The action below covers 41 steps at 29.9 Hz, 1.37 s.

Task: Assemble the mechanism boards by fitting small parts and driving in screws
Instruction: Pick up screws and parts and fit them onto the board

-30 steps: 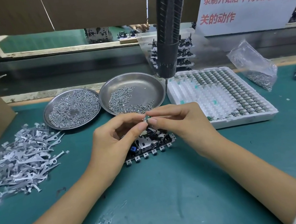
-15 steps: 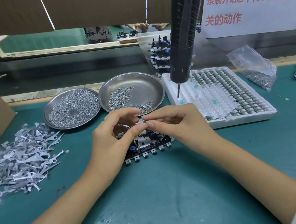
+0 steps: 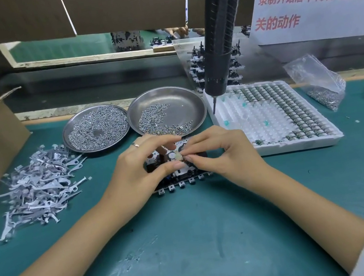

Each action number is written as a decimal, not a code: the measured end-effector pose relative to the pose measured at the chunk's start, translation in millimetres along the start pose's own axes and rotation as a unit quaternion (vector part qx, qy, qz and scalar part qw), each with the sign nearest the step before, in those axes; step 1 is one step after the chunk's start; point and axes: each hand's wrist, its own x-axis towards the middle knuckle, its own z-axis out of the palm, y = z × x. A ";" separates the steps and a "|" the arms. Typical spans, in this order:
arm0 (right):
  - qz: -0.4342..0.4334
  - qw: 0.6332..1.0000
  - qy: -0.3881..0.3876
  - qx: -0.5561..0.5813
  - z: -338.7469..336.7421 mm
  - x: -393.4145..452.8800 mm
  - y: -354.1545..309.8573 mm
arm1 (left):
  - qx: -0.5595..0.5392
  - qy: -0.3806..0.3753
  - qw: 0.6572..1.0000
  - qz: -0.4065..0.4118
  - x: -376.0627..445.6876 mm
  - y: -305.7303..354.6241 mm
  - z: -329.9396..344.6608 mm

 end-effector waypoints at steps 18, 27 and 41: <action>-0.123 0.975 -0.069 -0.170 8.2 -3.4 7.0 | -0.011 0.073 0.993 -0.093 -6.6 2.5 -0.9; -0.094 0.982 -0.101 -0.129 5.1 -2.0 3.7 | 0.191 -0.018 0.981 0.001 -12.6 10.3 4.3; -0.027 0.992 -0.080 -0.092 4.3 -4.6 -0.1 | 0.114 0.002 0.992 -0.045 -13.0 9.9 12.4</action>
